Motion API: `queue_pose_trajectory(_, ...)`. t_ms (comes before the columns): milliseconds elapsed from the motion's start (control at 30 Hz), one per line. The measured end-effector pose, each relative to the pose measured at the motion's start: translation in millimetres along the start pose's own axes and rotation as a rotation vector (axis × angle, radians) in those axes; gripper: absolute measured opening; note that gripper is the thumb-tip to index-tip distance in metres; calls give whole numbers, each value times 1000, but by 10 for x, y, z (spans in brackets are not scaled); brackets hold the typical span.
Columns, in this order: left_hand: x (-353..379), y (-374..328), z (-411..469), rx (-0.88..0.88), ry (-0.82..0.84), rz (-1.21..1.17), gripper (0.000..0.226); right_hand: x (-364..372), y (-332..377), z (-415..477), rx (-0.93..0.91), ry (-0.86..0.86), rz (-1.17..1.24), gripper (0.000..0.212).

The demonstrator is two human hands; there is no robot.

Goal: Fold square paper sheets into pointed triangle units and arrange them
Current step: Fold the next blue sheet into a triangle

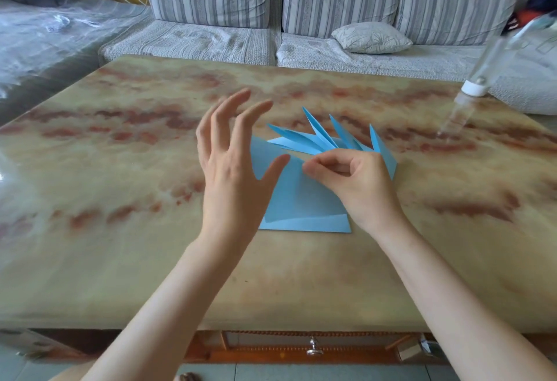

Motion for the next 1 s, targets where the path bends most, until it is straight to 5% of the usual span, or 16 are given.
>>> queue_pose_trajectory(233,198,55,46,264,349,106,29,83,70,-25,-96,161,-249,6)
queue_pose_trajectory(500,181,-21,91,287,394,18,26,87,163,-16,-131,203,-199,5)
queue_pose_trajectory(800,165,74,120,98,454,-37,31,77,211,6,-146,230,-264,2)
queue_pose_trajectory(900,156,110,134,22,507,-79,1,28,236,20,-150,220,-266,7)
queue_pose_trajectory(1000,144,155,121,8,517,-97,29,9,243,25,-140,224,-268,8)
Point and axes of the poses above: each hand's wrist, its own z-axis towards the middle knuckle, its own x-axis out of the palm, y = z × x, the point moved 8 cm from there along z, towards the middle knuckle, and after that the axes turned 1 degree about y, right-handed, at the moved point
